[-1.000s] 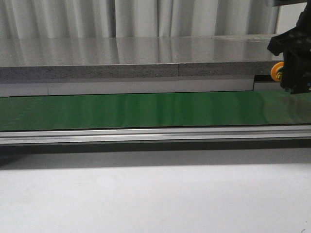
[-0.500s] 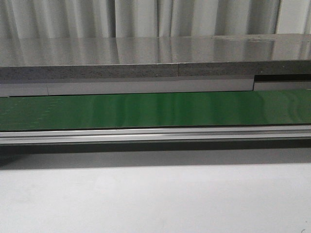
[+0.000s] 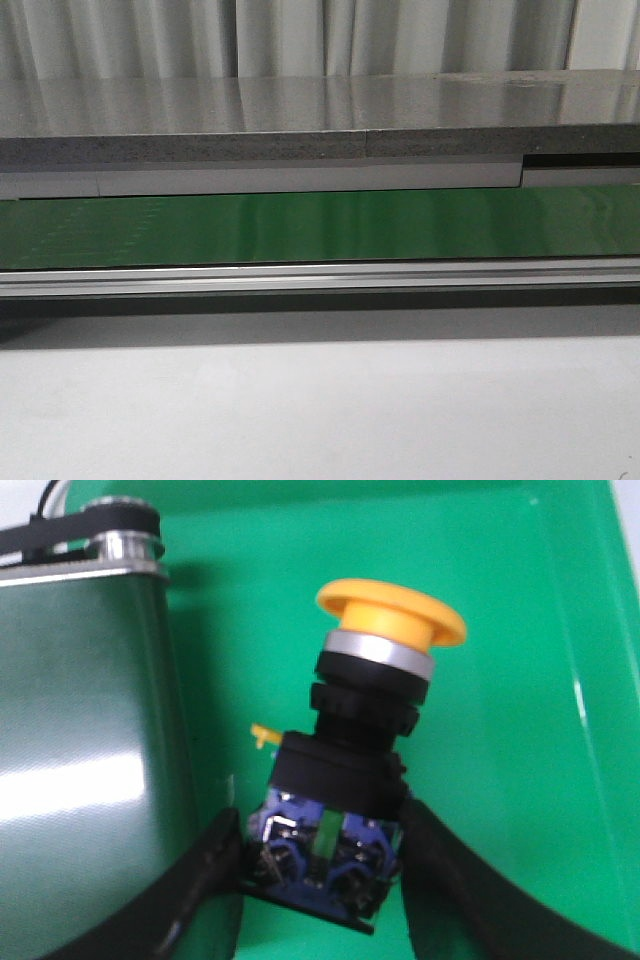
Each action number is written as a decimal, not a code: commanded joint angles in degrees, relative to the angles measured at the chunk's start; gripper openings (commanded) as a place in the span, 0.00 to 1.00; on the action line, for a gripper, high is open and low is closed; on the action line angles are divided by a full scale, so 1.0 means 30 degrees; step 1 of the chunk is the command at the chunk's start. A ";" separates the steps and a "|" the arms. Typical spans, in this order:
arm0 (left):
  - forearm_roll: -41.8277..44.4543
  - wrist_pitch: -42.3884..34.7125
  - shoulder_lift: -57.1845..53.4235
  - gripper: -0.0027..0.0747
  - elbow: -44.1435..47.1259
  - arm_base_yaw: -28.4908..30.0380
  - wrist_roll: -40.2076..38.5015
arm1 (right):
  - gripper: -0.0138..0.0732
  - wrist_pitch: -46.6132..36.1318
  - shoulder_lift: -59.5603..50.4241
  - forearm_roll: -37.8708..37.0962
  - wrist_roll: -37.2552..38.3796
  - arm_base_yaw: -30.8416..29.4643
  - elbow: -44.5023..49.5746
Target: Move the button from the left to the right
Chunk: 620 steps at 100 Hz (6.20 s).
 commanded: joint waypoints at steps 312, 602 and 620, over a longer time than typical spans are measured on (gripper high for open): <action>-0.0189 -0.1470 0.0117 0.01 -0.0525 -0.0166 -0.0089 | 0.63 -0.7269 -2.5512 0.3528 0.0031 0.5140 1.5218; -0.0189 -0.1435 0.0117 0.01 -0.0525 -0.0166 -0.0089 | 0.08 -1.2166 -3.2890 0.1907 0.3939 0.9154 2.3946; -0.0189 -0.1435 0.0117 0.01 -0.0525 -0.0166 -0.0089 | 0.08 -1.2166 -3.2890 0.1907 0.3939 0.9154 2.3946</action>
